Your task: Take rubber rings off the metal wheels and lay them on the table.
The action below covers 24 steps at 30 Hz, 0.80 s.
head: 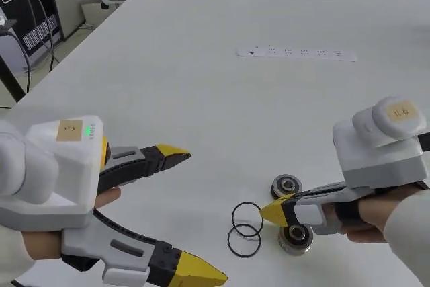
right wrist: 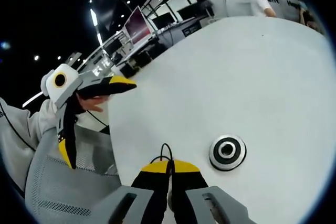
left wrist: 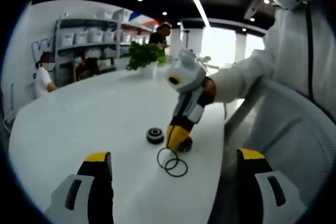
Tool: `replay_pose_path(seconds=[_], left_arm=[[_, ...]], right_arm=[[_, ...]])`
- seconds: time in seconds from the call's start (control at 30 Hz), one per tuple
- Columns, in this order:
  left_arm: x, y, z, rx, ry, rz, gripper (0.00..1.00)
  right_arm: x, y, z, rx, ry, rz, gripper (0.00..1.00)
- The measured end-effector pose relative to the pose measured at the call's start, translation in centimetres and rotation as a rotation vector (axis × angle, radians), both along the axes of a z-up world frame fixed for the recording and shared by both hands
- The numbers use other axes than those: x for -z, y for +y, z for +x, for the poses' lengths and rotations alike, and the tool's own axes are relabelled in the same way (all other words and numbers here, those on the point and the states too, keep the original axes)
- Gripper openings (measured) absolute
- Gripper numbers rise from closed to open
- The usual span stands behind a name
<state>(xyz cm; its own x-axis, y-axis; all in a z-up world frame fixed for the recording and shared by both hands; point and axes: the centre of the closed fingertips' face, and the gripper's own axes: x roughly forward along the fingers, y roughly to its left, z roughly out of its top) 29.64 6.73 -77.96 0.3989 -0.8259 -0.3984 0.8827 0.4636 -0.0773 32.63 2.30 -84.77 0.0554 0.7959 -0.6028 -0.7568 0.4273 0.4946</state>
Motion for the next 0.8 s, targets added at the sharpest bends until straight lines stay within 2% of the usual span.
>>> replay_pose_path(seconds=[0.37,0.53,0.6,0.73,0.8], left_arm=[[0.2,0.0,-0.1,0.0,0.014,0.006,1.0],[0.3,0.1,-0.1,-0.003,0.016,0.008,1.0],[0.3,0.1,-0.1,-0.005,0.015,0.009,1.0],[0.3,0.2,0.0,-0.01,0.015,0.01,1.0],[0.2,0.2,0.0,-0.011,0.015,0.006,1.0]], right_arm=[[0.4,-0.4,0.4,-0.007,-0.043,-0.026,0.0],[0.4,-0.6,0.6,-0.005,-0.068,-0.039,0.03],[0.2,-0.9,1.0,0.0,-0.089,-0.042,0.05],[-0.4,-1.3,1.5,0.015,-0.101,-0.03,0.09],[-1.0,-1.6,2.0,0.026,-0.126,-0.019,0.09]])
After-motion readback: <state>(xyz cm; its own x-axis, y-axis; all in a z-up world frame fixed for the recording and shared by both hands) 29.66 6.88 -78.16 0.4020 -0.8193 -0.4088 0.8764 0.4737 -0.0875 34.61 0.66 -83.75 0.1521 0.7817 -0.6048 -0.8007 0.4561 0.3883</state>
